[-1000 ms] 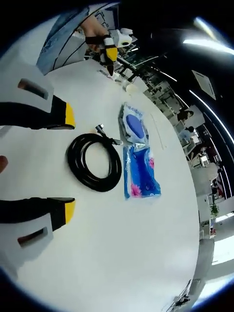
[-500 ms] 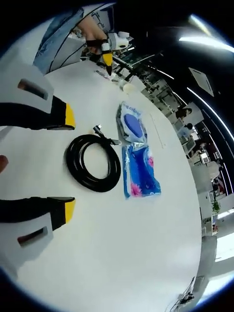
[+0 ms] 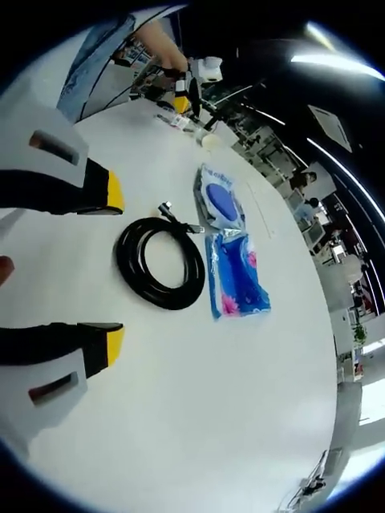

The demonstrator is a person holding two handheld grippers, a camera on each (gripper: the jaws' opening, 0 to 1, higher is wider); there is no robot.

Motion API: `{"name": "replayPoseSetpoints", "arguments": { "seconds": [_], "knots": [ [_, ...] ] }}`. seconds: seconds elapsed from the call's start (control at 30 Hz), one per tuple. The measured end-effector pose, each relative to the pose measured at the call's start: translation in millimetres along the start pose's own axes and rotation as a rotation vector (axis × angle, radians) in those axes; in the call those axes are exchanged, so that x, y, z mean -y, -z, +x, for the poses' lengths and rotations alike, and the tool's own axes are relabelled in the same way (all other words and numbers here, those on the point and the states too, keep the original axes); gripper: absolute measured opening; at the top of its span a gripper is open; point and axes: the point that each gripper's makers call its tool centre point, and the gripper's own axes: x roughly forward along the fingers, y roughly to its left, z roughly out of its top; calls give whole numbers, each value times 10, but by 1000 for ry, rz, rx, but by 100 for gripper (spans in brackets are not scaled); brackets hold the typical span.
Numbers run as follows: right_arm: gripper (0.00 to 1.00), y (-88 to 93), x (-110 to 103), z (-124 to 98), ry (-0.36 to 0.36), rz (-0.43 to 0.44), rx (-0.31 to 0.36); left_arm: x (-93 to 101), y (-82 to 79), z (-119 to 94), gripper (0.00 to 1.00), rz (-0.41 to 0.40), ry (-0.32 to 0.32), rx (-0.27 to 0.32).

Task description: Arrange the tabletop items into an orderly group along one side of the table until the central work area is clear of visible clutter.

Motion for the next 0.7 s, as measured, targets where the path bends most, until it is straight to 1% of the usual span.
{"name": "replayPoseSetpoints", "arguments": {
  "seconds": [0.07,0.17,0.23,0.37,0.43,0.47,0.5,0.53,0.6,0.7],
  "knots": [
    [53,6,3,-7,2,13,1,-51,-14,17,83,12,1,-8],
    [52,33,19,-15,9,10,-16,-193,-47,22,84,93,-10,-25],
    [52,43,21,-15,12,8,-25,-331,-71,39,84,125,-21,-32],
    [50,67,48,0,20,32,-38,-549,-106,49,82,138,-44,-36],
    [50,75,55,6,23,39,-41,-638,-149,56,82,141,-52,-27],
    [50,87,58,10,26,37,-48,-694,-168,70,82,155,-56,-30],
    [50,94,55,12,29,34,-53,-741,-178,77,82,181,-63,-40],
    [50,102,52,16,30,32,-59,-830,-188,87,82,246,-75,-61],
    [50,113,48,23,33,34,-65,-927,-196,103,82,322,-89,-94],
    [50,126,48,30,38,37,-72,-1067,-233,181,82,436,-92,-121]
  ]
}}
